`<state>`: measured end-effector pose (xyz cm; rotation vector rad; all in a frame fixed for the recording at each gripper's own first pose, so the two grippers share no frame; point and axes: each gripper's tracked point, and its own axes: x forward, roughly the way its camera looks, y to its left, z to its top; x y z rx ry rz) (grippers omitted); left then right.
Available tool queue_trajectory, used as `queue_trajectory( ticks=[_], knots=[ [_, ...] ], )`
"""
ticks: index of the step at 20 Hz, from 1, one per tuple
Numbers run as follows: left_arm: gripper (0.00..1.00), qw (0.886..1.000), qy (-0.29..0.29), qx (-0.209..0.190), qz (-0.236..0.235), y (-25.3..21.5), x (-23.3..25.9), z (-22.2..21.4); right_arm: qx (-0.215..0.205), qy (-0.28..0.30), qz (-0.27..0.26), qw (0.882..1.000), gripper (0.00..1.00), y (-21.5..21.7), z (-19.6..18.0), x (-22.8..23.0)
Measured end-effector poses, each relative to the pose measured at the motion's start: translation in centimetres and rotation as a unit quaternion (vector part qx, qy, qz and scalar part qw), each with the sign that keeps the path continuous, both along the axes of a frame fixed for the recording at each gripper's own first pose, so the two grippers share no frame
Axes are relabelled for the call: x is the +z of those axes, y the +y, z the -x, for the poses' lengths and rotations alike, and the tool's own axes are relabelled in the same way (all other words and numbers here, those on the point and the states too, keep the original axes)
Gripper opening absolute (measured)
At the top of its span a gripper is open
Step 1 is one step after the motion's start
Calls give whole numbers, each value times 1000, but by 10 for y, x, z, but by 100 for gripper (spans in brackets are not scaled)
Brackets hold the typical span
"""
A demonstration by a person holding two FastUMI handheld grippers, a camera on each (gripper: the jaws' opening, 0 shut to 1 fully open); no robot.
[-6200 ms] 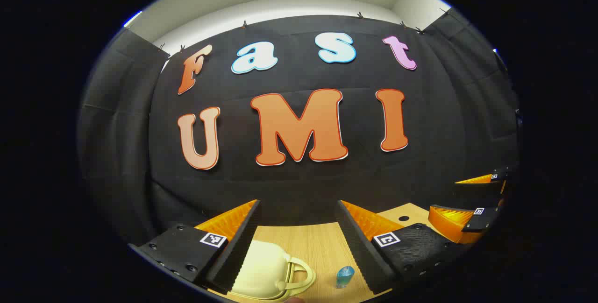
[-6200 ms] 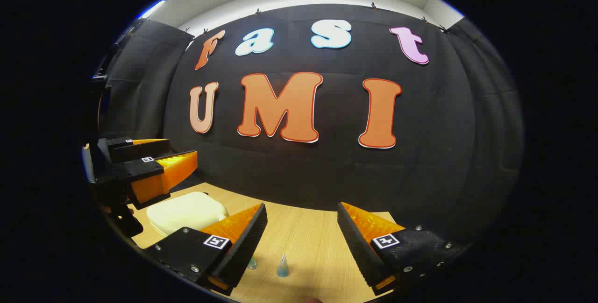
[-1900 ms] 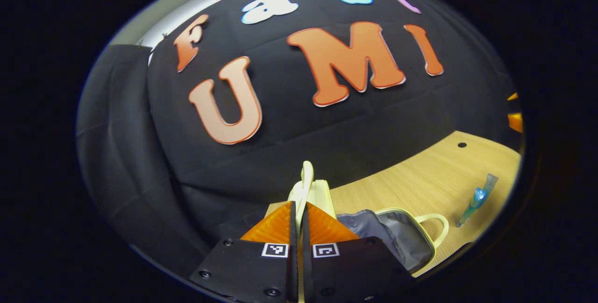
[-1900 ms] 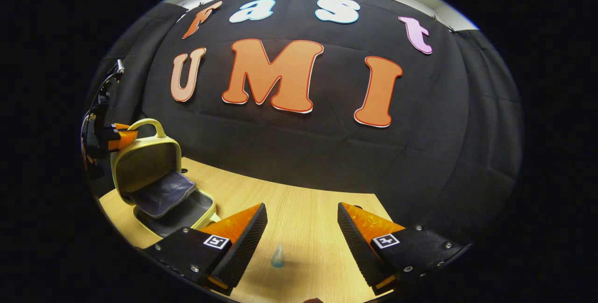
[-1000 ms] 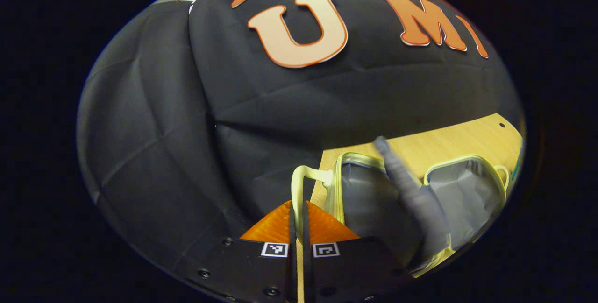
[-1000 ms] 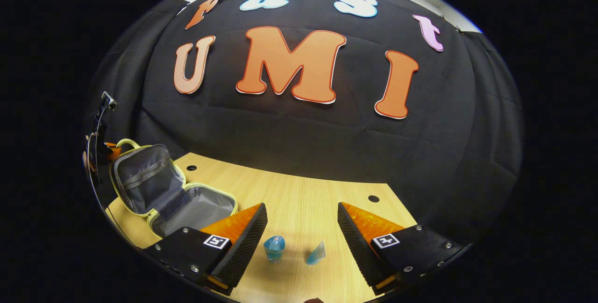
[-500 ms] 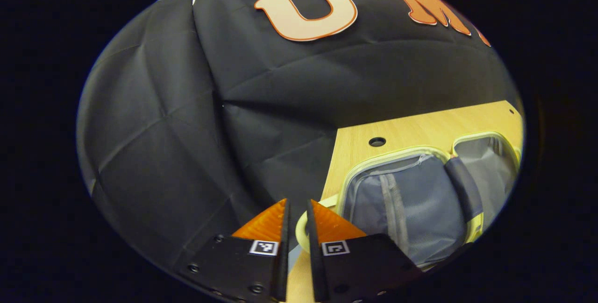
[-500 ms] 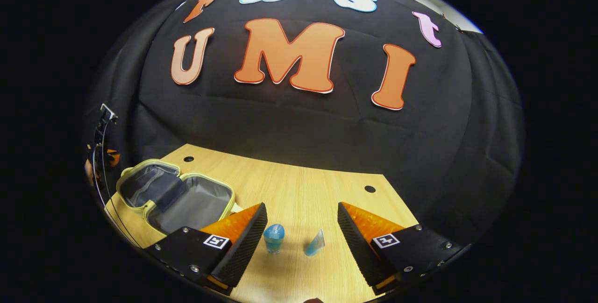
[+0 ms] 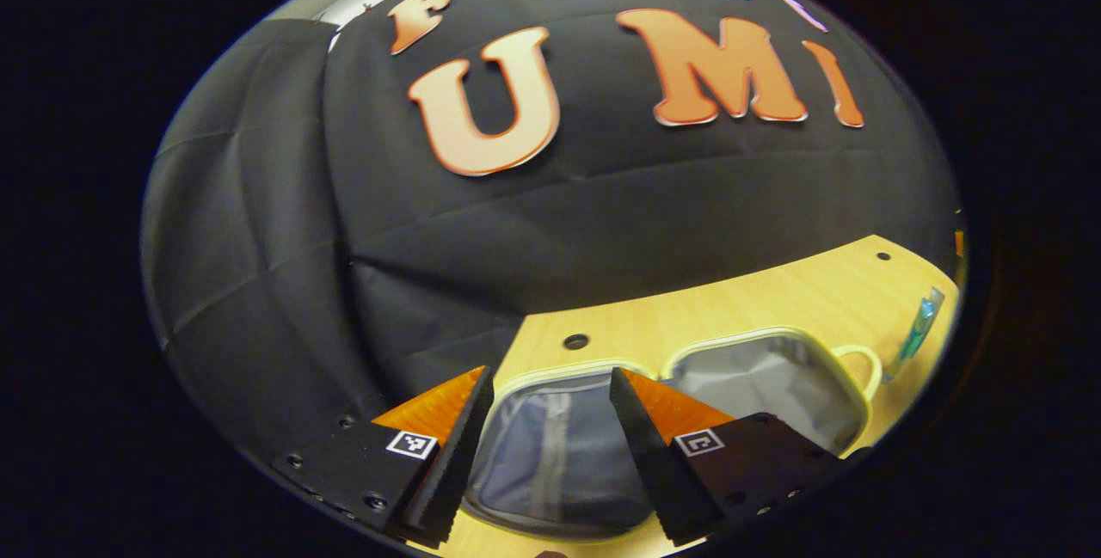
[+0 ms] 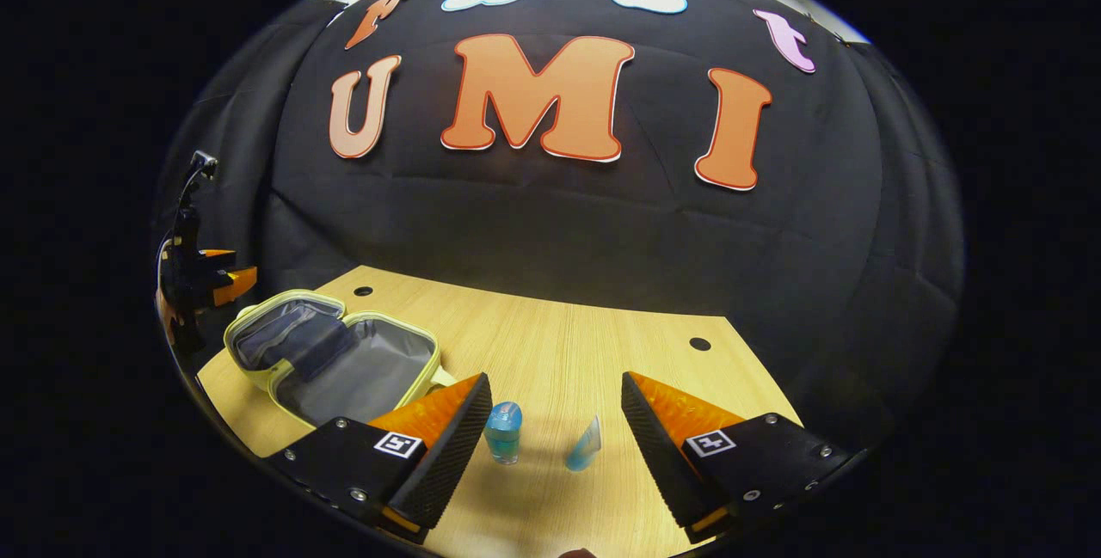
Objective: First open the suitcase, pack the skin care products into it, and then close the suitcase.
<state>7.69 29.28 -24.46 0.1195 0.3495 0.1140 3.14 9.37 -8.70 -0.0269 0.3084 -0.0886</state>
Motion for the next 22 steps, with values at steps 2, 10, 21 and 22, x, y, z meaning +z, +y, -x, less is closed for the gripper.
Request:
queue_trajectory(
  ticks=[2,10,21,22],
  knots=[
    [87,999,-5,-31,12,-49,3,7,10,1,1,1000,96,-9,1,-5],
    [98,987,18,-146,71,-239,-12,39,41,7,9,999,96,-42,0,-29],
    [98,973,45,-207,88,-395,-90,43,101,-5,-1,995,96,-52,-20,-65],
    [96,973,50,-206,93,-401,-98,36,107,-3,1,994,96,-52,-23,-71]
  ],
)
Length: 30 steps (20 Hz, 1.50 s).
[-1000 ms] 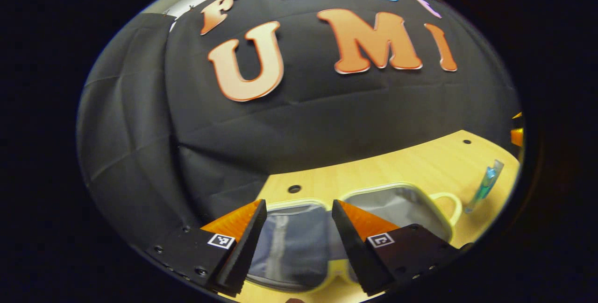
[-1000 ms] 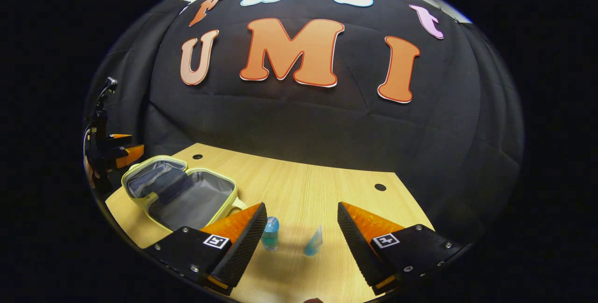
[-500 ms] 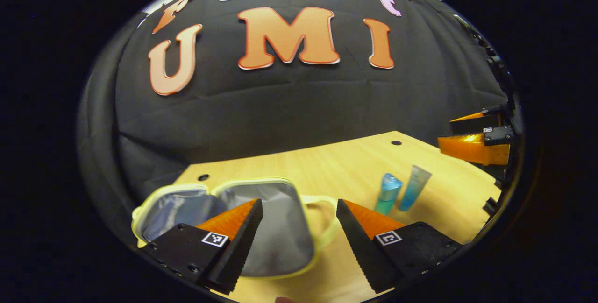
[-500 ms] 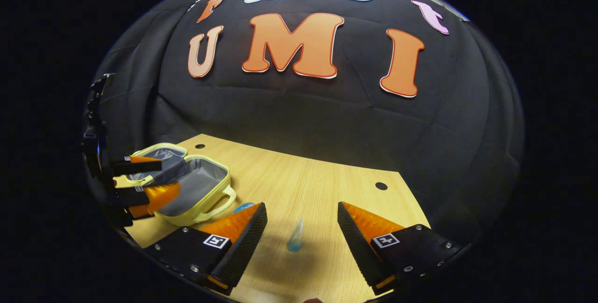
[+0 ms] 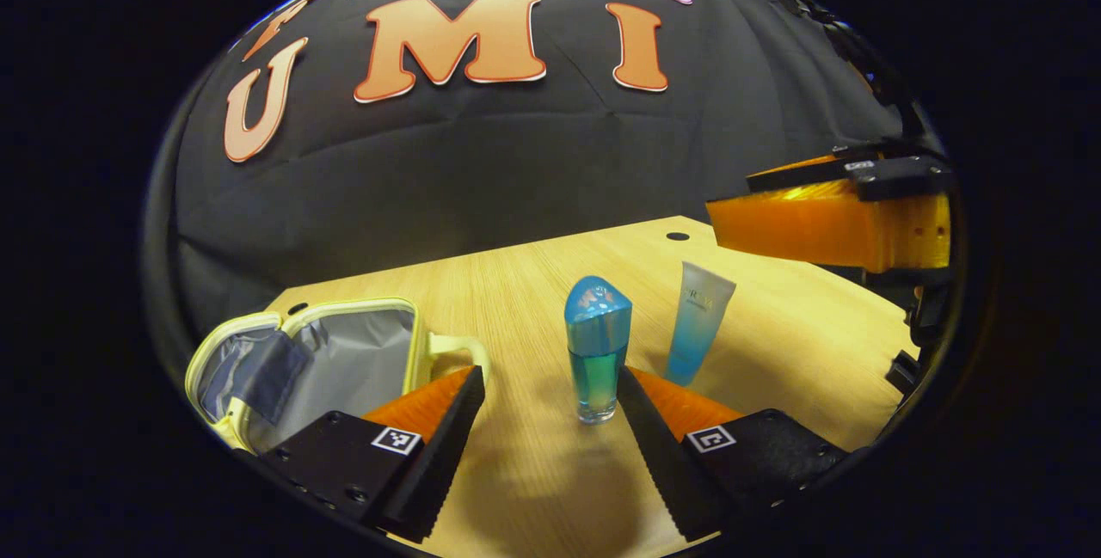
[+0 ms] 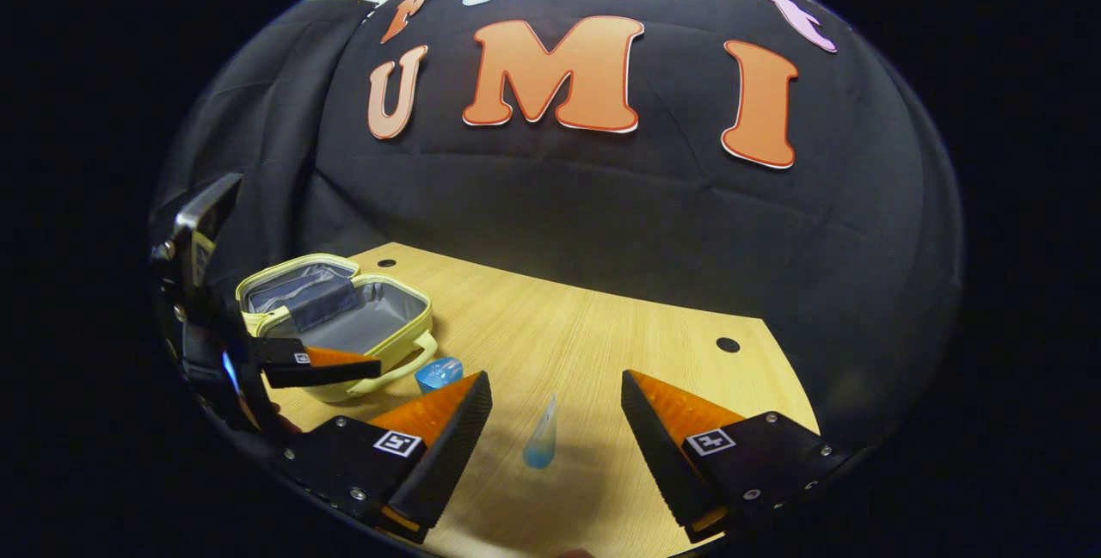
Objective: First open the suitcase, pack the skin care products into it, and then close the suitcase.
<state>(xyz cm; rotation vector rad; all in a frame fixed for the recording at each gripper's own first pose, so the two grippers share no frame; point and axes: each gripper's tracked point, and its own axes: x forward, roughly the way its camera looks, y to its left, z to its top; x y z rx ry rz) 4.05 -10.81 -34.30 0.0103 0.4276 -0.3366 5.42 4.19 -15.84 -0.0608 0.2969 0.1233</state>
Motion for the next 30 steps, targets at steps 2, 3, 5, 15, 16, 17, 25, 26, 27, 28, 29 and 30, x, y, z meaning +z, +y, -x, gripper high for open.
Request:
queue_trajectory(
  ticks=[2,3,5,15,16,17,25,26,27,28,29,30],
  knots=[
    [92,1000,7,-2,10,-15,-11,-10,7,7,8,1000,96,-3,-2,-12],
    [90,1000,10,-3,12,-22,-13,-15,12,4,10,1000,96,-4,-3,-14],
    [86,1000,21,-14,15,-34,-22,-21,20,8,14,1000,96,-7,-3,-24],
    [41,999,29,-18,39,-39,-22,-33,39,68,-18,997,96,-9,-13,-97],
    [42,999,20,-18,37,-37,-12,-35,40,77,-21,996,96,-8,-16,-106],
    [41,999,12,-15,34,-34,-5,-37,43,88,-29,995,96,-6,-19,-113],
    [41,999,-6,30,31,13,39,-45,71,131,-49,988,59,22,-37,-150],
    [41,999,-3,37,30,21,42,-44,69,133,-47,988,55,22,-36,-150],
    [41,999,-2,44,28,30,45,-43,73,136,-52,987,46,25,-39,-149],
    [41,998,-3,52,26,38,50,-43,76,146,-61,984,39,30,-35,-150],
    [42,998,-4,61,23,45,54,-43,76,147,-67,984,43,31,-34,-144],
    [41,997,-5,69,20,53,59,-43,78,142,-69,984,43,33,-34,-137]
  ],
)
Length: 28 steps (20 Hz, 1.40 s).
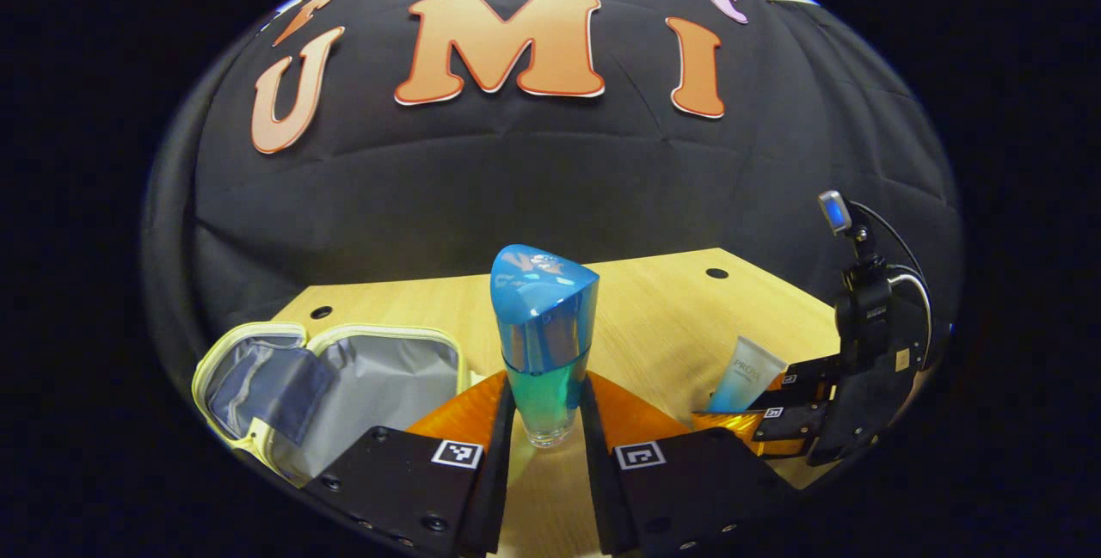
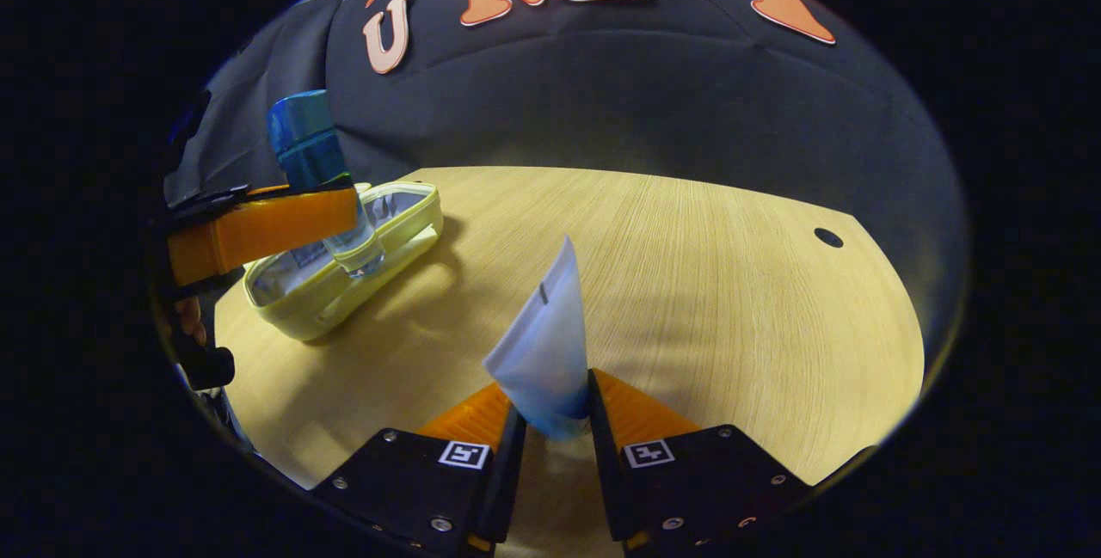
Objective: First open the suitcase, pack the skin care products into it, and then close the suitcase.
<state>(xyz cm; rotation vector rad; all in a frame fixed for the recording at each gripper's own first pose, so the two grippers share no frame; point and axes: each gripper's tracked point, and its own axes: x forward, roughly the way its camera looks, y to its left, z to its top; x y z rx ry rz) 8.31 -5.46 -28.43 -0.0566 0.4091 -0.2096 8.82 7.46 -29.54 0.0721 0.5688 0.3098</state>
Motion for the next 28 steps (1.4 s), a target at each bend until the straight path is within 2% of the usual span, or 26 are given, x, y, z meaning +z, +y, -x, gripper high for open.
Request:
queue_trajectory(
  ticks=[11,15,19,26,28],
  knots=[
    [41,997,25,69,-11,95,35,6,61,-62,2,996,42,42,8,109],
    [41,996,67,62,-10,139,23,10,58,-77,1,995,42,64,4,138],
    [41,993,110,44,-8,176,2,10,37,-79,11,996,42,85,3,151],
    [41,979,203,-16,6,212,-56,8,17,-56,11,998,42,135,0,147],
    [42,971,237,-35,11,213,-77,12,14,-42,7,999,42,151,-3,138]
  ],
)
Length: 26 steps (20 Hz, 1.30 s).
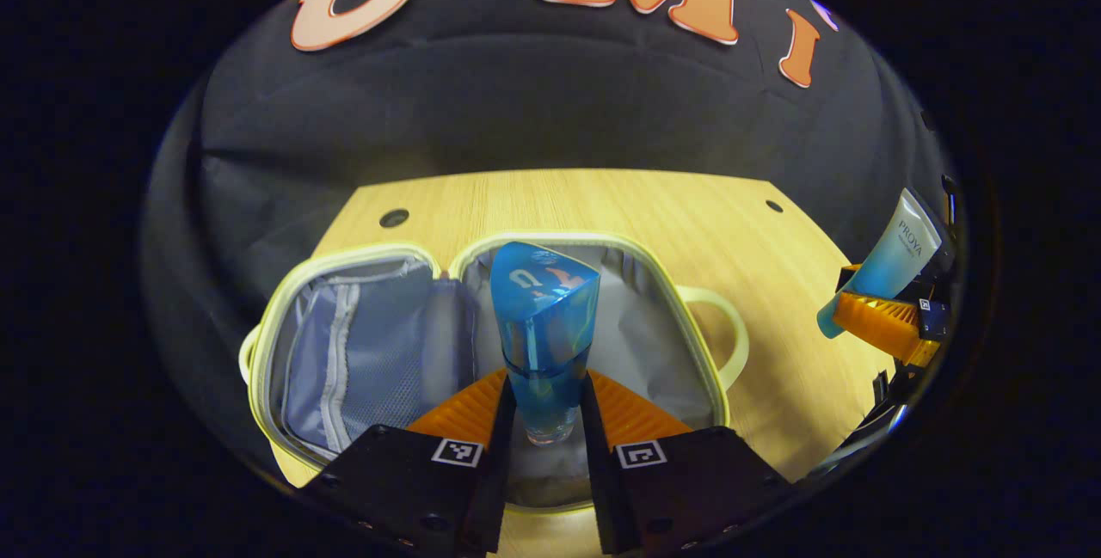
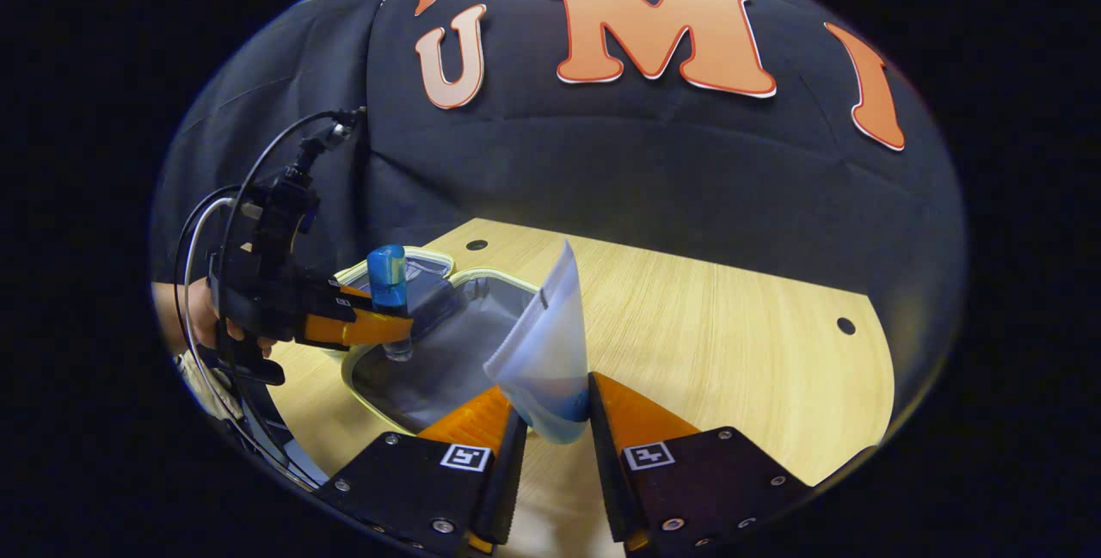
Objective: First open the suitcase, pack the skin care products into it, and then close the suitcase.
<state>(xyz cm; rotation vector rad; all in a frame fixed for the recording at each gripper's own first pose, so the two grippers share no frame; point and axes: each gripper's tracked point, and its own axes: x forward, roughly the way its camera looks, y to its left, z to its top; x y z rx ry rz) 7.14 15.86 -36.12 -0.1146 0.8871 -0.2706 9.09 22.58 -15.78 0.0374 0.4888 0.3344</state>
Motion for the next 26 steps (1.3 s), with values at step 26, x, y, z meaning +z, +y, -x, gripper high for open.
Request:
queue_trajectory(
  ticks=[26],
  knots=[
    [69,990,137,10,12,-16,-71,-5,7,100,-40,994,42,84,-31,-55]
  ],
)
